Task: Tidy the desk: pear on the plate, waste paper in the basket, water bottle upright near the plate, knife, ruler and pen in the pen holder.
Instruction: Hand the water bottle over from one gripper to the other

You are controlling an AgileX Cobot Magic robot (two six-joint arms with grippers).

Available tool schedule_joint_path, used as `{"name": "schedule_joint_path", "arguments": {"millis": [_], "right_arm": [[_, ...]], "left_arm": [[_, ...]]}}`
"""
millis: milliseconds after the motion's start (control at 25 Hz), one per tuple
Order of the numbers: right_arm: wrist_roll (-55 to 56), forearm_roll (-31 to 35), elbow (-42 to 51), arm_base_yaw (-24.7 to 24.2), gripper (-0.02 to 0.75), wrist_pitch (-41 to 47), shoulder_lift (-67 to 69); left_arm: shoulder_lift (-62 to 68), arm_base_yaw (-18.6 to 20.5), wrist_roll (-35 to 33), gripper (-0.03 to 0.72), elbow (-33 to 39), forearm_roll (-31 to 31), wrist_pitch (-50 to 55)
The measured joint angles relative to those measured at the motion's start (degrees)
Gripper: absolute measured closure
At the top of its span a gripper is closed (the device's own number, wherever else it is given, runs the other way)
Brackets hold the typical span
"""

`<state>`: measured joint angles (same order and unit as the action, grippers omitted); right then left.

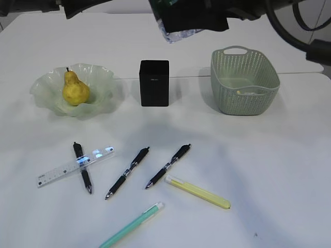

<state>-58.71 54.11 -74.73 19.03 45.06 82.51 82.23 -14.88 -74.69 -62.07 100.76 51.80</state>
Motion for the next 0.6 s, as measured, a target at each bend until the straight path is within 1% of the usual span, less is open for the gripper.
{"name": "schedule_joint_path", "arguments": {"millis": [160, 400, 600], "right_arm": [[0.00, 0.62, -0.08, 0.29, 0.304, 0.55, 0.34], [0.00, 0.99, -0.08, 0.29, 0.304, 0.93, 0.34], [0.00, 1.47, -0.08, 0.29, 0.304, 1.15, 0.34]], "left_arm": [[0.26, -1.49, -2.02, 0.098, -1.39, 0.15, -2.03], [0.74, -1.94, -3.03, 0.098, -5.06, 0.26, -5.44], [2.43, -2.21, -3.12, 0.098, -7.10, 0.60, -5.68]]}}
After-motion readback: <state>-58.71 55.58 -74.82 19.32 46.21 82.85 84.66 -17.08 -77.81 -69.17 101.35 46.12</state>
